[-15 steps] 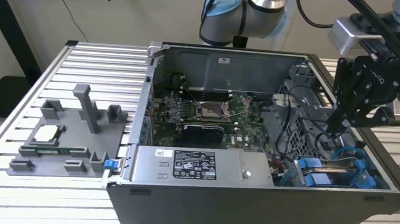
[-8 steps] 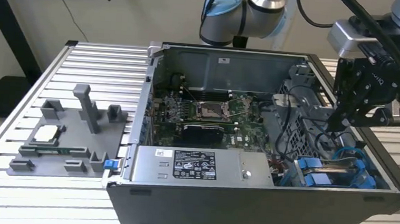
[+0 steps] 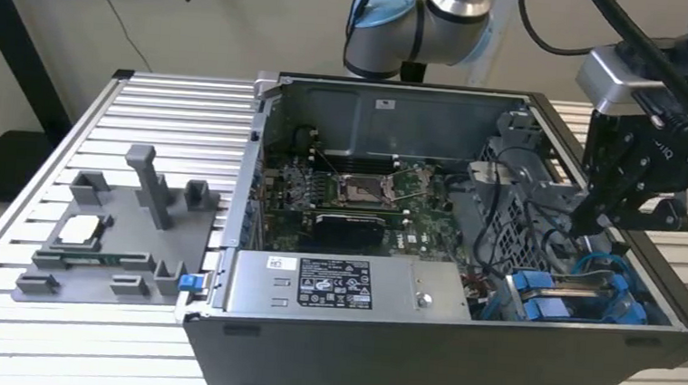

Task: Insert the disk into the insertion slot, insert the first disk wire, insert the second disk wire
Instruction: 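Insert the first disk wire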

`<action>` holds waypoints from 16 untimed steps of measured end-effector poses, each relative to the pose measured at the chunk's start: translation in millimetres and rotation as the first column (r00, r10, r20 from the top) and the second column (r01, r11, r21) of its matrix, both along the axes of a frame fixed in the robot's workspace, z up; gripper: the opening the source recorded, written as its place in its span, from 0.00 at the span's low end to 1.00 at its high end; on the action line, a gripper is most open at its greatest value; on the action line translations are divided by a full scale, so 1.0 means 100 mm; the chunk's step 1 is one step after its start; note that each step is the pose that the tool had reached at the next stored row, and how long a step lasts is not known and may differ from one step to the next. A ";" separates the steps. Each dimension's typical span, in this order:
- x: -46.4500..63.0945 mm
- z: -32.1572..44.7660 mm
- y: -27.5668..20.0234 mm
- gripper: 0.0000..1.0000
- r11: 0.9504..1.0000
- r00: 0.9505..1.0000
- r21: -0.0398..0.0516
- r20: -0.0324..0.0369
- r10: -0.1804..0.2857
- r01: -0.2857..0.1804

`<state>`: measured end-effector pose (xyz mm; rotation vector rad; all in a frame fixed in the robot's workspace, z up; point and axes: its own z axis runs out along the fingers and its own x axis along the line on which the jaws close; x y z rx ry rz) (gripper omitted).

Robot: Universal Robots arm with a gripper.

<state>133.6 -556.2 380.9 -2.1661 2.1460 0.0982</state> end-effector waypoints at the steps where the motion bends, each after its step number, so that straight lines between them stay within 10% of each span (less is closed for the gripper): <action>1: 0.01 -0.005 -0.018 0.00 1.000 1.000 0.000 -0.003 0.000 0.000; 8: 0.09 -0.053 -0.122 0.00 1.000 0.999 0.000 -0.042 0.000 0.000; 16: 0.11 -0.181 -0.196 0.00 1.000 0.999 0.000 -0.044 -0.013 0.013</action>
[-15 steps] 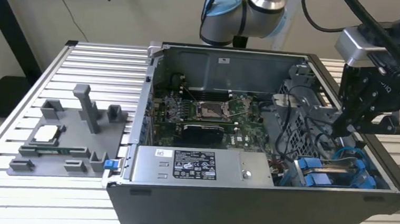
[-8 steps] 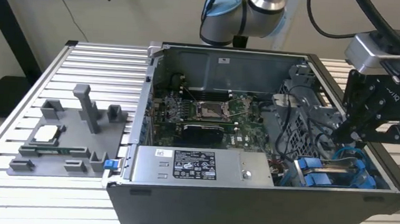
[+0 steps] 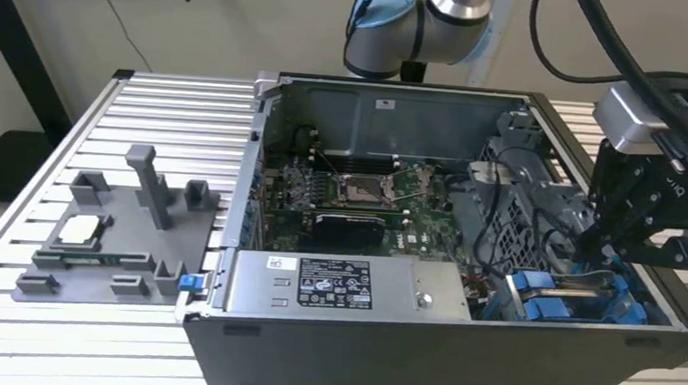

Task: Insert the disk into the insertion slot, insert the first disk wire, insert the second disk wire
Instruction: 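Insert the first disk wire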

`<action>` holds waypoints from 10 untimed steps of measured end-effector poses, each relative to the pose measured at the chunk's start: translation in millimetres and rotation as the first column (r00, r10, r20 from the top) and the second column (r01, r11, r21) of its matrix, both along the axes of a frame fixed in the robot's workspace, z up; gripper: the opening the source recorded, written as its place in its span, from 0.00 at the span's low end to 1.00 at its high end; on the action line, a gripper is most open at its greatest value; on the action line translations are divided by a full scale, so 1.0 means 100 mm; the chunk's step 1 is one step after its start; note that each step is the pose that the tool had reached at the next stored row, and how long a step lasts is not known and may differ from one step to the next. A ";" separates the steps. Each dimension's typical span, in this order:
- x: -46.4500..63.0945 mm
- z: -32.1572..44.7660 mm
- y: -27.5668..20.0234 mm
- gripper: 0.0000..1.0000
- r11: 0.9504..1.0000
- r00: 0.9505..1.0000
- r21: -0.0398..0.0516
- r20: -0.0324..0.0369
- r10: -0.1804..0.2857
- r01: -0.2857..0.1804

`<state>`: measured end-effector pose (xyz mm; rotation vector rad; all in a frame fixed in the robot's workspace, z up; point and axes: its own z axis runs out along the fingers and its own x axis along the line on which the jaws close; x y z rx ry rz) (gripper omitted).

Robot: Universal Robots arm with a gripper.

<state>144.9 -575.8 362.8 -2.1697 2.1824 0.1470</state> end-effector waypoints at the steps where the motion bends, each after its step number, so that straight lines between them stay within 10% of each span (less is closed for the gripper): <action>1: 0.00 -0.013 -0.007 0.00 1.000 1.000 0.001 0.000 -0.001 0.001; 10: 0.10 -0.084 -0.027 0.00 1.000 1.000 0.008 0.000 -0.003 0.003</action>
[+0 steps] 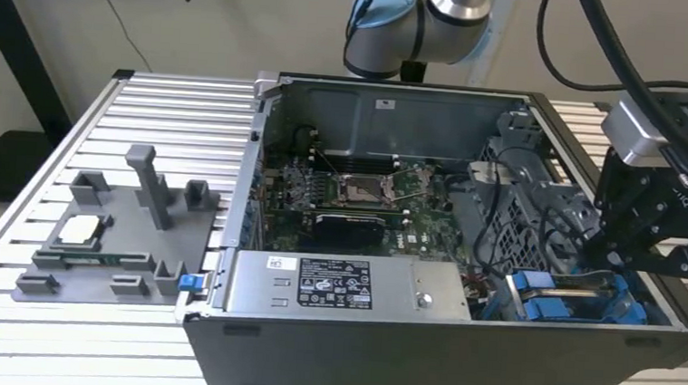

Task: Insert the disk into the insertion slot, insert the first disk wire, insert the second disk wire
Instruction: 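Insert the first disk wire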

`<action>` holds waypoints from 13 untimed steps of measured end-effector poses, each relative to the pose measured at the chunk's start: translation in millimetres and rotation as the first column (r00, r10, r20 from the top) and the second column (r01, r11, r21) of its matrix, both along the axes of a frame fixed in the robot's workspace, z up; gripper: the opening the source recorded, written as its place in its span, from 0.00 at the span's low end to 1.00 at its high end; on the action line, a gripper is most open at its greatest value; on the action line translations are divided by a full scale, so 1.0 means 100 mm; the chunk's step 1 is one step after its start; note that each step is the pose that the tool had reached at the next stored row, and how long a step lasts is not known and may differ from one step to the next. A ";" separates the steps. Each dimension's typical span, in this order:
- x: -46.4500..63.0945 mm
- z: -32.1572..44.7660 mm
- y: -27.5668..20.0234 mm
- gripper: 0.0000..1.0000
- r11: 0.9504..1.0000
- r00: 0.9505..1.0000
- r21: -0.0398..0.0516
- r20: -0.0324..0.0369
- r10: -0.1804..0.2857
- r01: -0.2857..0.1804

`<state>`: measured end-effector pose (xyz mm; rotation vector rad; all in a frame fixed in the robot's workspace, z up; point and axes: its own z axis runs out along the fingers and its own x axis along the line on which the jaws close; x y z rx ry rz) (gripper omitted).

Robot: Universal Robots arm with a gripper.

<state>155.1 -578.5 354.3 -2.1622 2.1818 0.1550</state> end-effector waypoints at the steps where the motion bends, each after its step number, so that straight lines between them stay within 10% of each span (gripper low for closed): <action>1: 0.01 -0.007 -0.001 0.00 1.000 1.000 0.000 0.000 0.000 0.000; 13: 0.07 -0.085 -0.036 0.00 1.000 1.000 0.000 0.000 0.000 0.000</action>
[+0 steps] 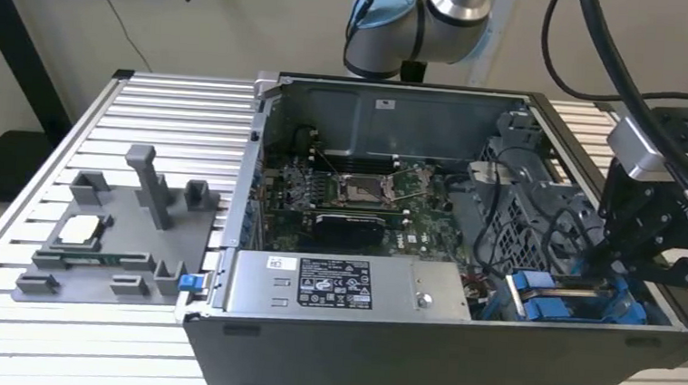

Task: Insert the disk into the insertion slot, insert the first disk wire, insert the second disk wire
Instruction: 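Insert the first disk wire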

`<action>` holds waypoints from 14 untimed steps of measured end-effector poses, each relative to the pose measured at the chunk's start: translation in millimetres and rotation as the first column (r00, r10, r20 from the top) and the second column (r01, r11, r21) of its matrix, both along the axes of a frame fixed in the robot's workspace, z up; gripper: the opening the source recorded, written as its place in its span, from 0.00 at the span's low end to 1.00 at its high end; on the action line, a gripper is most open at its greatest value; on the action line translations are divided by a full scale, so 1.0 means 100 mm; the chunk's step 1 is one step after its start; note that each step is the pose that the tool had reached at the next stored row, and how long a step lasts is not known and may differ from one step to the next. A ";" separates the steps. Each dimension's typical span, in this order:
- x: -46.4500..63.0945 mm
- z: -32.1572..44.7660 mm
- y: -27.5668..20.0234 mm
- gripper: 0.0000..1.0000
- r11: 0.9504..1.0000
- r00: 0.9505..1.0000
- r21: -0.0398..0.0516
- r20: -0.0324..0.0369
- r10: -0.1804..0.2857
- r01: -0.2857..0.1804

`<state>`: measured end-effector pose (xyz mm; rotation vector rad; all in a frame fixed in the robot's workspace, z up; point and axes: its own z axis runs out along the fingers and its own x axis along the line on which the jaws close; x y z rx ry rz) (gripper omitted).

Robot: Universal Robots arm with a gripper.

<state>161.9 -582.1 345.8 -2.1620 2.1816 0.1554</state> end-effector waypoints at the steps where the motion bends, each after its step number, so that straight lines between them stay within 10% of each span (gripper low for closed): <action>1: 0.00 -0.004 -0.006 0.00 1.000 1.000 0.000 0.000 0.000 0.000; 14: 0.00 -0.048 -0.018 0.00 1.000 1.000 0.007 0.001 0.001 -0.001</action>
